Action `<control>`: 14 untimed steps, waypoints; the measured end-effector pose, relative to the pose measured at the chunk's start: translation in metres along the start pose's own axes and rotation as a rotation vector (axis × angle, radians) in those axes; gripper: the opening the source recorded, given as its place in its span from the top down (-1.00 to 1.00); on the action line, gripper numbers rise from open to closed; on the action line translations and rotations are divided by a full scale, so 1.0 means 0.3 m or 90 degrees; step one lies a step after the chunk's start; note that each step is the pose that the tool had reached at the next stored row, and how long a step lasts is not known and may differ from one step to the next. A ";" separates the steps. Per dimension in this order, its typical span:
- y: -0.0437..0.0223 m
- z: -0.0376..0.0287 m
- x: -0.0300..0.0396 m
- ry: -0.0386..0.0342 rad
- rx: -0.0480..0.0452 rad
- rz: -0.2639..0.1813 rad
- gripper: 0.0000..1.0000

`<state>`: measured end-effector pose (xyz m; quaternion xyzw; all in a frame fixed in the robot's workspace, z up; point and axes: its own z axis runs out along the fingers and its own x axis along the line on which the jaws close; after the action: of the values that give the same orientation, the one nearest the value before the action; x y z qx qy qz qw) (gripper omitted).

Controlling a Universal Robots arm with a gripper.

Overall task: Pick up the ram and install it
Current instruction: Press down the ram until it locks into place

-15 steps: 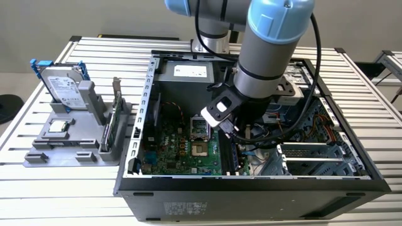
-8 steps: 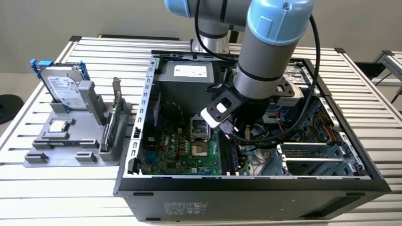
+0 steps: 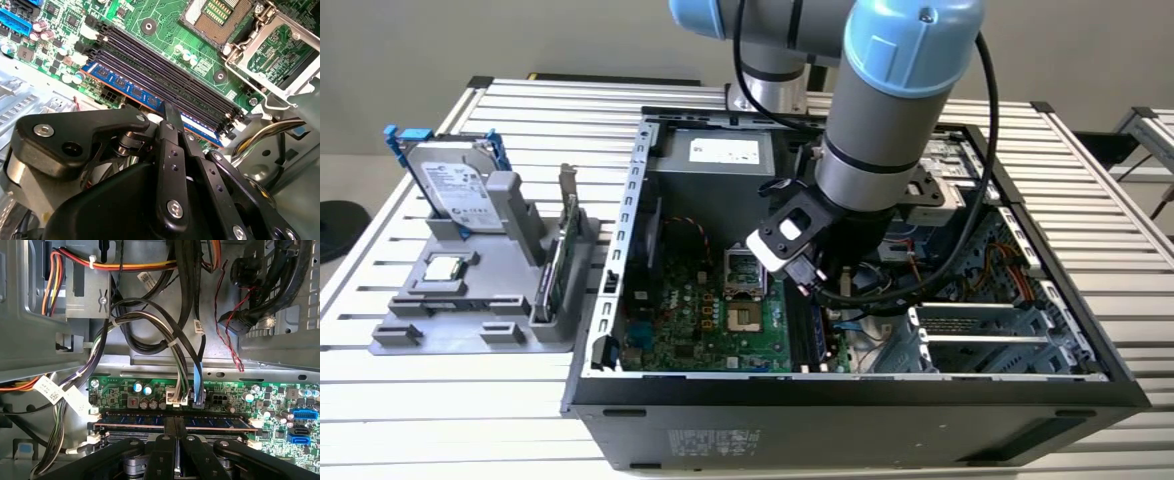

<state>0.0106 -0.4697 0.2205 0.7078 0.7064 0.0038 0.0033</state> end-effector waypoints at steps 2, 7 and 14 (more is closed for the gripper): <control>0.000 0.000 0.000 0.0001 0.0000 0.000 1.00; 0.000 0.000 0.000 0.0004 0.0002 0.000 1.00; 0.000 -0.001 0.000 0.0003 0.0002 0.000 1.00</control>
<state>0.0106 -0.4697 0.2208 0.7077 0.7064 0.0039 0.0030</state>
